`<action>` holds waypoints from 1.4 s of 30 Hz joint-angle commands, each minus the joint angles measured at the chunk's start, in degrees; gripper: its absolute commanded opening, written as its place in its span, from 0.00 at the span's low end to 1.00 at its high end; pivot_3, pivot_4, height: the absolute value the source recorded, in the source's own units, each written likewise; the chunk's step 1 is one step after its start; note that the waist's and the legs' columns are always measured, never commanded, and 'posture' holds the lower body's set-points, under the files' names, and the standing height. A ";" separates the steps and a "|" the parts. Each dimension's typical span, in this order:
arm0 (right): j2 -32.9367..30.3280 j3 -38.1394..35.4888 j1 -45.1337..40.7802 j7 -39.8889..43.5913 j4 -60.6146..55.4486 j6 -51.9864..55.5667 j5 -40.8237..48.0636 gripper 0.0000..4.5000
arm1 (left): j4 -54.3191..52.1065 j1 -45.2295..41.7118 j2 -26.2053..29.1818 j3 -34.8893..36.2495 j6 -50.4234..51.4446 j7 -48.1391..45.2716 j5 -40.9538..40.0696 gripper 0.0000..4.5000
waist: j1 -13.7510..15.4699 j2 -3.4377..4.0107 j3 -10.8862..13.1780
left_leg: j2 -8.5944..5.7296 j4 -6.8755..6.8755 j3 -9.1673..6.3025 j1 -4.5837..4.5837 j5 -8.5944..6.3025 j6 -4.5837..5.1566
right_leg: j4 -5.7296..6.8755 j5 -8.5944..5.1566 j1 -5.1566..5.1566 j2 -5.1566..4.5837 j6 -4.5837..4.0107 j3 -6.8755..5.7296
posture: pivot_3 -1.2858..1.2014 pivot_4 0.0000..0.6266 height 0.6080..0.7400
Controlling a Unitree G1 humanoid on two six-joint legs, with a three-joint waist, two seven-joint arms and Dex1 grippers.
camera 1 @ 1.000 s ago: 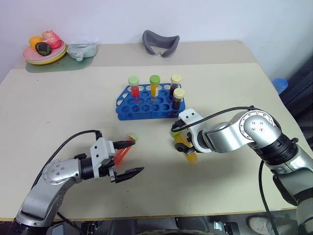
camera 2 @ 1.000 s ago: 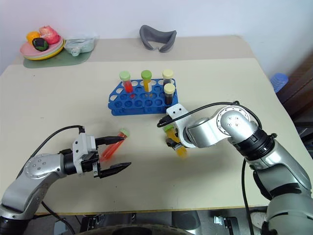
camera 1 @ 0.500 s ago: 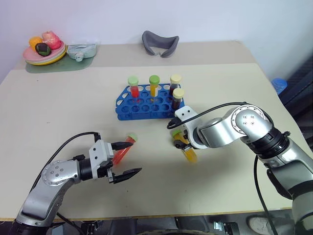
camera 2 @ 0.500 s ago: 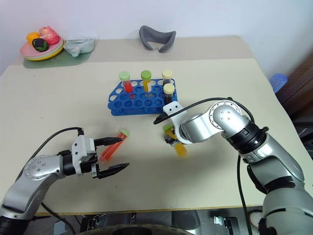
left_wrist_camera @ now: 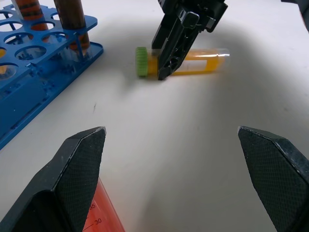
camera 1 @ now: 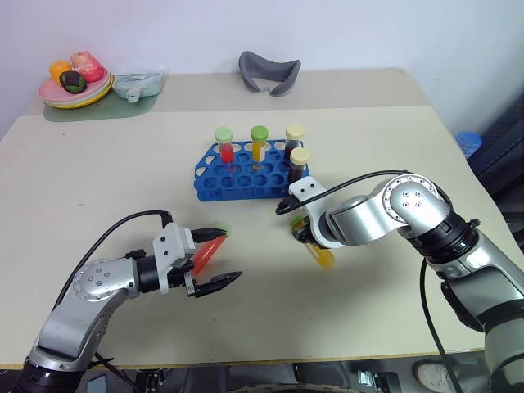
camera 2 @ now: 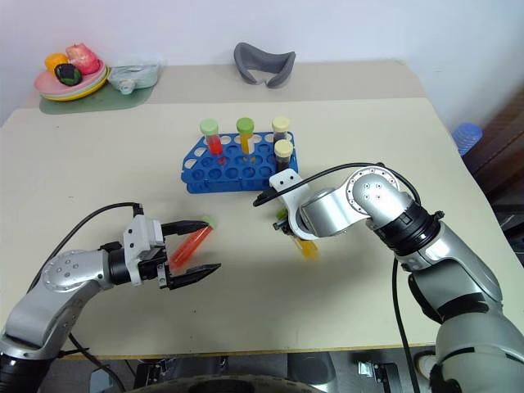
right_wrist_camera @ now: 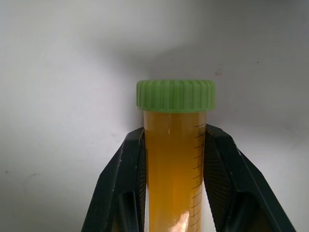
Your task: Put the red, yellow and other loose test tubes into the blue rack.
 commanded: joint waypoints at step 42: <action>38.18 -18.89 17.84 70.22 11.98 -75.06 -104.09 0.29 | 2.22 -1.28 -11.36 12.59 -1.23 14.98 -6.02 1.00 | -0.17 0.12 0.08 | -0.01 -0.04 -0.03 -0.26 0.06 -0.10 | 0.15 0.01 -0.37 -0.03 0.01 -0.09 | 0.52 0.24 1.00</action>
